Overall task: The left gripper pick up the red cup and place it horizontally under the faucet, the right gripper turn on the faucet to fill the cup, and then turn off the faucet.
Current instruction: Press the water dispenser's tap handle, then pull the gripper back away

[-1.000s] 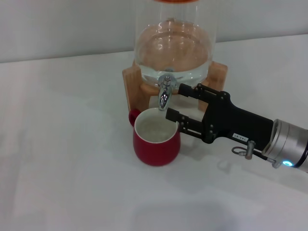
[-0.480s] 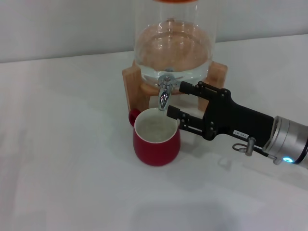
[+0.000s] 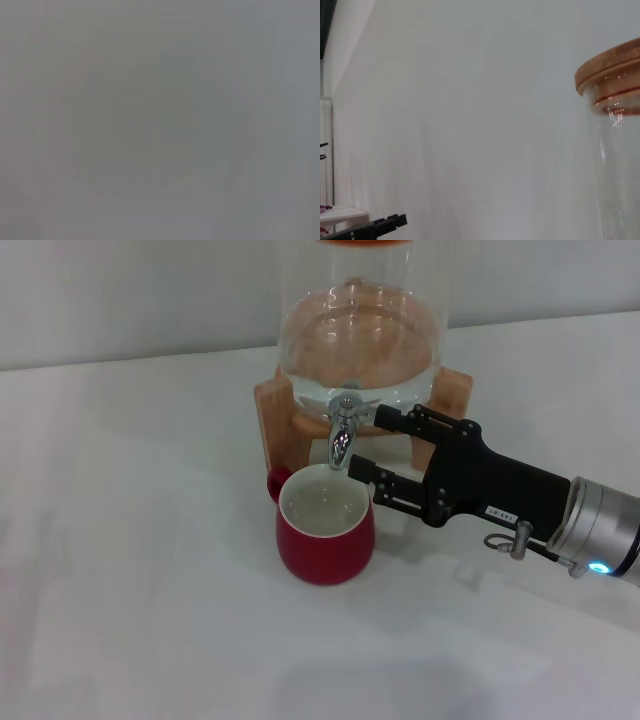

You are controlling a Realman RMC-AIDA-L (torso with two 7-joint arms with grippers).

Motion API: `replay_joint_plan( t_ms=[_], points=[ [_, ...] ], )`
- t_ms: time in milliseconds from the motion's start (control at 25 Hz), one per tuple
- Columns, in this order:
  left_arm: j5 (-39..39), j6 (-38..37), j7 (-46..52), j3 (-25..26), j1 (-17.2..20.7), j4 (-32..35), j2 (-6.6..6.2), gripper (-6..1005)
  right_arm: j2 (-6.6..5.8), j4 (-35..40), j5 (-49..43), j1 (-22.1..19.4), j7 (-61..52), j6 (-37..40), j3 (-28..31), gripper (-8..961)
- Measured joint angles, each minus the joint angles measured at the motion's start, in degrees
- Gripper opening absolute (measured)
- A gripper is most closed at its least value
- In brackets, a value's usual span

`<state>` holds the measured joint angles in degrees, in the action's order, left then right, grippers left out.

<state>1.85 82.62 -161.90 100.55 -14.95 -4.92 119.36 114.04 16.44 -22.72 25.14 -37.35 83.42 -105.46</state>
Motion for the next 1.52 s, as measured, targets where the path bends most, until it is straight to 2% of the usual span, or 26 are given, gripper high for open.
replay_joint_plan(
  t_ms=[920,1280,1520],
  points=[
    [-0.45,0.00,0.00,0.00,0.03,0.00,0.00,488,0.03,0.00,-0.55,-0.44,0.09,0.44,1.13,718],
    [-0.44,0.00,0.00,0.00,0.00,0.00,0.00,492,0.10,-0.34,-2.89,-0.76,0.17,5.26,1.51,718],
    [-0.44,0.00,0.00,0.00,0.00,0.00,0.00,501,-0.15,0.45,-2.73,-1.01,-0.51,5.64,7.69,719]
  ],
)
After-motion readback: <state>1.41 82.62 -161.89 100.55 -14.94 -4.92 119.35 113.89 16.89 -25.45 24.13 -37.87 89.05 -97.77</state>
